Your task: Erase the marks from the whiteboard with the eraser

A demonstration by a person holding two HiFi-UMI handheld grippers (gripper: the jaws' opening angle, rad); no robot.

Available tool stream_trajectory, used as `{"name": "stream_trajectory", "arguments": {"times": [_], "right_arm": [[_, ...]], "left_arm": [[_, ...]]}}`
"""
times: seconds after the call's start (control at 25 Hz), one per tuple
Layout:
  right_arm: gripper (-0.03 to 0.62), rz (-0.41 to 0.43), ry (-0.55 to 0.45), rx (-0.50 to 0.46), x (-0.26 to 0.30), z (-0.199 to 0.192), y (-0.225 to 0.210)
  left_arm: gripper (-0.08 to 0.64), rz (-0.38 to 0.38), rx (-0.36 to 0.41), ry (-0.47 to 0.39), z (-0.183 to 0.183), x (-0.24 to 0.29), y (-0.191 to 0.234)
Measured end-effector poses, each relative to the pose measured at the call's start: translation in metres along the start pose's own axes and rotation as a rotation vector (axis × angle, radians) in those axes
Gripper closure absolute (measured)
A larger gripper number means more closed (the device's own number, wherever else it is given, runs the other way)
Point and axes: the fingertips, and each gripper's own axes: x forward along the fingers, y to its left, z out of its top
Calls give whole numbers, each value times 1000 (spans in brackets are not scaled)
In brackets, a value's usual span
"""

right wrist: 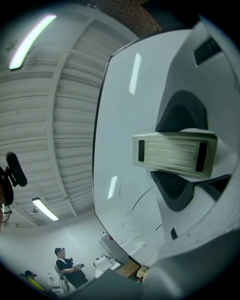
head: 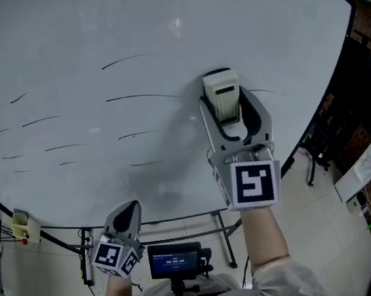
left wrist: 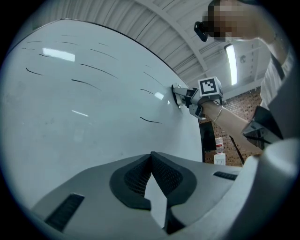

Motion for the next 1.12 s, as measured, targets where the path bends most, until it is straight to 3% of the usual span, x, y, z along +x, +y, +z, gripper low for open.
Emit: {"name": "stream_trajectory", "arguments": {"times": [0.28, 0.56, 0.72, 0.92, 1.04, 1.12], "right_arm": [[327, 30, 51, 123, -5, -11, -21], [328, -5, 83, 130, -14, -22, -54], [328, -89, 111, 128, -23, -34, -90], [330, -219, 167, 203, -42, -55, -145], [337, -196, 158, 172, -43, -43, -135], [337, -120, 120, 144, -40, -28, -107]], "left_arm": [[568, -20, -14, 4, -4, 12, -3], [568, -39, -15, 2, -4, 22, -8], [568, -43, -13, 11, -7, 26, -9], [568, -43, -14, 0, -2, 28, -8], [568, -37, -9, -3, 1, 29, -7], [568, -33, -9, -5, 3, 29, -6]]}}
